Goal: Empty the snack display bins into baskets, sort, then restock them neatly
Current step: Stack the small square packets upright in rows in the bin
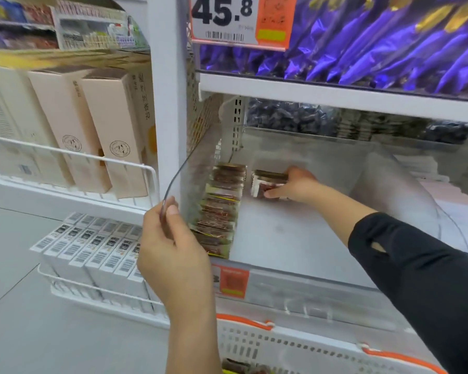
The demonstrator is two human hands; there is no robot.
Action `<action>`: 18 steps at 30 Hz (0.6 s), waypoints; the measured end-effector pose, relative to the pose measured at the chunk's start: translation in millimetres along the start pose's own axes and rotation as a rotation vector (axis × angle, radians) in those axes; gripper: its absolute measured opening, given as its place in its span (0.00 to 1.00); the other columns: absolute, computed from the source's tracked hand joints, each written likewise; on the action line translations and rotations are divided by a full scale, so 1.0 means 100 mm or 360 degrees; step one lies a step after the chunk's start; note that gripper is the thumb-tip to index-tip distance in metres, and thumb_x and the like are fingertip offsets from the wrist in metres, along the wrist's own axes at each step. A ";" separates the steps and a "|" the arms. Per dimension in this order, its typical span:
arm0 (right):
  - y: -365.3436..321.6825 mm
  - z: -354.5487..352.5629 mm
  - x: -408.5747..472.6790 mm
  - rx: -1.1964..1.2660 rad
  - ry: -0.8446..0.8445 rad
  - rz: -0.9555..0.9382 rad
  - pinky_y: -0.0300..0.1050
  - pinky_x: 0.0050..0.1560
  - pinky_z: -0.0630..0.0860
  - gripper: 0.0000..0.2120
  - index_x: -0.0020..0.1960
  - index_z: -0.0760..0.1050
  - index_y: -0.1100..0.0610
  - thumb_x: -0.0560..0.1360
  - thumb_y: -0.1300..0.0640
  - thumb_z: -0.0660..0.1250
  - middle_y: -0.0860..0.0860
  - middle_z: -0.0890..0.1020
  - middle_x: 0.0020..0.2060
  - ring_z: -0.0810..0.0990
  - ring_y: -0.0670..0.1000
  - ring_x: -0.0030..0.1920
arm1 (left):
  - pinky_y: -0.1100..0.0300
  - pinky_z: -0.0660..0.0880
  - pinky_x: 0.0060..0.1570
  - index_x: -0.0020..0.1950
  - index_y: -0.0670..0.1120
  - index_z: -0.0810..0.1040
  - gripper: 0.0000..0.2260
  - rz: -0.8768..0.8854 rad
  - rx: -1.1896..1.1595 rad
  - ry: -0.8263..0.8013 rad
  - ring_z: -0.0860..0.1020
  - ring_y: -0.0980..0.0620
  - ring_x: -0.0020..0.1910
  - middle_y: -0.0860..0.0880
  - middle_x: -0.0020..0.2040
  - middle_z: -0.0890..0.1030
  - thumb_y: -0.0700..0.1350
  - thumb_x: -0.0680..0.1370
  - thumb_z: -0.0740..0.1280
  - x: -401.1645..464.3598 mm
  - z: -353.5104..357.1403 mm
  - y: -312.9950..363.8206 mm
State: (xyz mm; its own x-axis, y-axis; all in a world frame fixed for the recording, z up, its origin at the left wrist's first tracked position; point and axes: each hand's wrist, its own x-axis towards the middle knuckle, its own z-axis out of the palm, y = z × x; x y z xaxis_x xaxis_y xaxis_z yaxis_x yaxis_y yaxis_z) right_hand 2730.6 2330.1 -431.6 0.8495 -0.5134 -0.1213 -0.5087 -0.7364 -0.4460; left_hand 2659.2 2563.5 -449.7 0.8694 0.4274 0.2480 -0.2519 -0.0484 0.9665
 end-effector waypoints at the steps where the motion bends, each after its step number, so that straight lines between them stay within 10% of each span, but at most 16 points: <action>1: -0.01 0.01 0.03 0.0122 0.0019 0.0072 0.44 0.46 0.74 0.26 0.57 0.74 0.61 0.67 0.47 0.77 0.54 0.80 0.48 0.79 0.55 0.49 | 0.74 0.67 0.43 0.51 0.57 0.76 0.07 -0.0003 -0.0005 0.0001 0.79 0.56 0.50 0.65 0.45 0.78 0.46 0.82 0.60 0.00 0.00 0.00; 6: -0.15 0.12 0.09 0.0832 0.0056 0.0341 0.51 0.59 0.77 0.27 0.63 0.71 0.64 0.69 0.59 0.77 0.56 0.80 0.53 0.79 0.56 0.54 | 0.81 0.65 0.39 0.51 0.56 0.76 0.07 0.0003 -0.0005 0.0013 0.79 0.56 0.49 0.65 0.44 0.77 0.46 0.82 0.60 0.00 0.00 0.01; 18: -0.08 0.22 0.03 0.0698 0.0068 0.0252 0.45 0.47 0.77 0.17 0.52 0.74 0.60 0.72 0.49 0.73 0.54 0.78 0.46 0.80 0.54 0.43 | 0.82 0.64 0.40 0.51 0.57 0.76 0.07 -0.0017 -0.0024 -0.0002 0.78 0.59 0.50 0.62 0.46 0.79 0.46 0.82 0.60 0.00 0.00 0.00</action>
State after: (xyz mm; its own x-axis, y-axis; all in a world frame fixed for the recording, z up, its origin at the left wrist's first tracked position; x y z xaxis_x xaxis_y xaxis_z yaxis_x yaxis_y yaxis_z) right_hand 2740.6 2344.1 -447.7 0.7552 -0.6287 -0.1856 -0.5167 -0.3967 -0.7587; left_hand 2659.1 2563.7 -450.0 0.8726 0.4267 0.2376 -0.2489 -0.0302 0.9681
